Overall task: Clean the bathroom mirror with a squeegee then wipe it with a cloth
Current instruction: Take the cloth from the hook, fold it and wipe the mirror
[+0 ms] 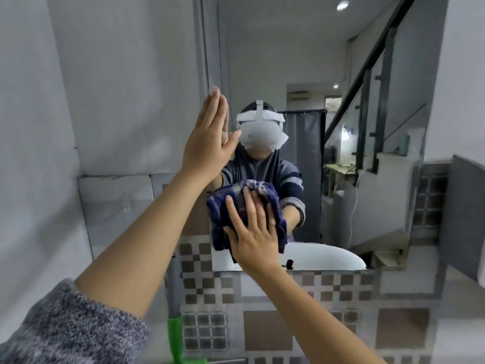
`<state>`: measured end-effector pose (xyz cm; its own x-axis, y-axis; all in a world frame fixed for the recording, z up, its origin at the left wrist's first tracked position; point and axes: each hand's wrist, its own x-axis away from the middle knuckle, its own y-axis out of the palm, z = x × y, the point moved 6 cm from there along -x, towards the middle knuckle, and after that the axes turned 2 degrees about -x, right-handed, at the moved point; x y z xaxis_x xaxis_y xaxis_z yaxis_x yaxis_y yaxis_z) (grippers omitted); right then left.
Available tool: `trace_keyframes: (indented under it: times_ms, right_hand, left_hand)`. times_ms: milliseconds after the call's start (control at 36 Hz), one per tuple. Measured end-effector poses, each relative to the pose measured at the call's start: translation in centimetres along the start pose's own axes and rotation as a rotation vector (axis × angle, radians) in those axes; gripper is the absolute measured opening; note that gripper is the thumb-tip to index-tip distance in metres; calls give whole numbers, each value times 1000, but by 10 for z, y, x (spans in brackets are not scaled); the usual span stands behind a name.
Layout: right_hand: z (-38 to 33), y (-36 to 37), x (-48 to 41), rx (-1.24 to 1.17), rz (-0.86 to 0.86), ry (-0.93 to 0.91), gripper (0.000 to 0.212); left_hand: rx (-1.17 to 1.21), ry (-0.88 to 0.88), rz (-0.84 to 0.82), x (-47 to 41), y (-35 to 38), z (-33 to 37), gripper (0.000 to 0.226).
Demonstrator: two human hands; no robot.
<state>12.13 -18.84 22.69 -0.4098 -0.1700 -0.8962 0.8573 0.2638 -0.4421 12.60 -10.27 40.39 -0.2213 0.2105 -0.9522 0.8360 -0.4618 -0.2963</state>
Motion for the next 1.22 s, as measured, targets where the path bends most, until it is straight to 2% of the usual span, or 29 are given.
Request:
trace_keyframes:
  times_ms: [139, 194, 250, 361, 417, 528, 667, 778, 833, 889, 1056, 1222]
  right_hand:
    - [-2, 10, 21, 143, -106, -490, 51]
    - [23, 6, 29, 198, -150, -596, 50]
    - [56, -7, 31, 235, -136, -604, 49]
    - [129, -45, 32, 295, -18, -380, 53]
    - [163, -59, 39, 288, 32, -164, 56]
    - [201, -61, 66, 120, 90, 265, 56]
    - [198, -41, 98, -128, 261, 797, 64]
    - [172, -31, 102, -264, 465, 1083, 62]
    - [155, -22, 102, -363, 511, 1195, 64]
    - [136, -14, 101, -411, 505, 1193, 66]
    - [83, 6, 94, -404, 422, 992, 60]
    - [38, 21, 82, -292, 279, 686, 54]
  left_hand:
    - [-19, 11, 2, 7, 4, 0, 67]
    - [-24, -1, 11, 9, 7, 0, 66]
    - [-24, -8, 18, 12, 10, 1, 66]
    - [-20, -20, 37, 15, 16, 5, 65]
    - [-18, -26, 50, 15, 18, 6, 65]
    - [-11, -35, 58, 15, 20, 8, 64]
    - [4, -46, 70, 15, 19, 8, 65]
    - [-10, -26, 36, 19, 23, 5, 66]
    - [24, -10, -12, 20, 32, 3, 66]
    - [67, 8, -38, 21, 38, 1, 70]
    - [2, 62, 21, 40, 22, 5, 69]
    - [40, 132, -13, 61, 21, 4, 64]
